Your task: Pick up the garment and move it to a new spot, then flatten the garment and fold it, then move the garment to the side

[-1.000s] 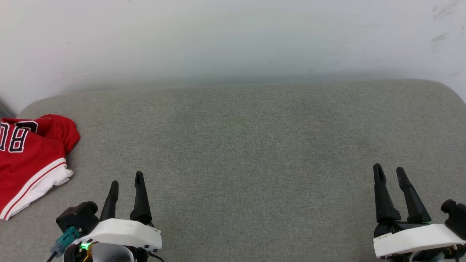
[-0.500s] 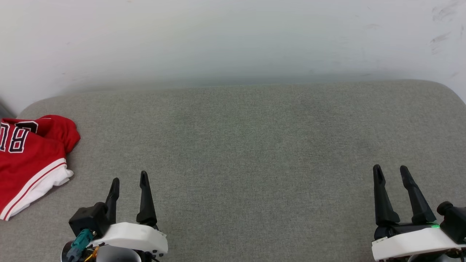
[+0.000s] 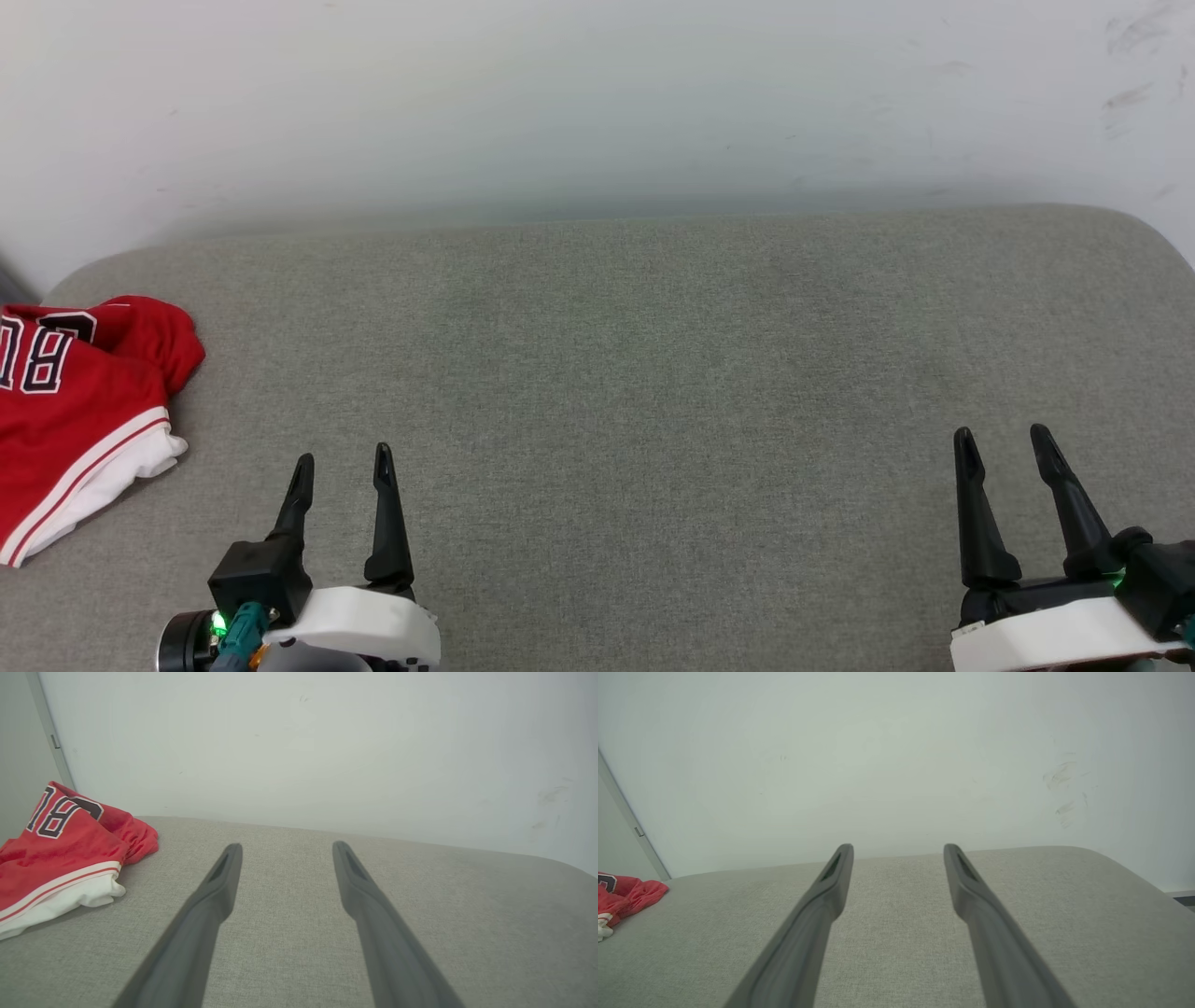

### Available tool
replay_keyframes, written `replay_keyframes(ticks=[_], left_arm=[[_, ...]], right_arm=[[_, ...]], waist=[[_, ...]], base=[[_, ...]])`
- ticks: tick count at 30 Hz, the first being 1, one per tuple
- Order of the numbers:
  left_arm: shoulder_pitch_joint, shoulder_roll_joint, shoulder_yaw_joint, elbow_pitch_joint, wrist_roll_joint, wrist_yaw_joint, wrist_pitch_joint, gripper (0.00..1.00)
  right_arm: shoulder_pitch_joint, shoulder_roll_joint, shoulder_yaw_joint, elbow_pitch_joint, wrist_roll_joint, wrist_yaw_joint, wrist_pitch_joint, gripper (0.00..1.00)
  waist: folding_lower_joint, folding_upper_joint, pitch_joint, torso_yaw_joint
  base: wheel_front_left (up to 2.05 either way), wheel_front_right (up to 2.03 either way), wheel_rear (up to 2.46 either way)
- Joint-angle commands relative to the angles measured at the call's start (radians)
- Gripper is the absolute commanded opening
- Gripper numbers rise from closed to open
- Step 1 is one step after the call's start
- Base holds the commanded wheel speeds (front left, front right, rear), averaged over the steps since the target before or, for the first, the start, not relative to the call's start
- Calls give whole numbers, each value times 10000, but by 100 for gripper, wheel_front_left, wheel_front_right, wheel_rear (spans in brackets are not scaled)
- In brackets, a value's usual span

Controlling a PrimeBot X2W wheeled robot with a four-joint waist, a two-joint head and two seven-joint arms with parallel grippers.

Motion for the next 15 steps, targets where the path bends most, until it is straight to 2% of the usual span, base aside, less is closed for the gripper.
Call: replay_keyframes(ticks=[1,15], left_arm=[[64,5,-5,-101,296,-63,-116,100],[252,-210,149,59,1229,-364,-370,100]], right_arm=[[136,-7,8,-134,-293,0,-109,100],[304,-6,-45,-173,-852,0,-357,100]], waist=[[0,0,-1,5],[0,0,34,1]], base=[[0,0,0],[0,0,0]])
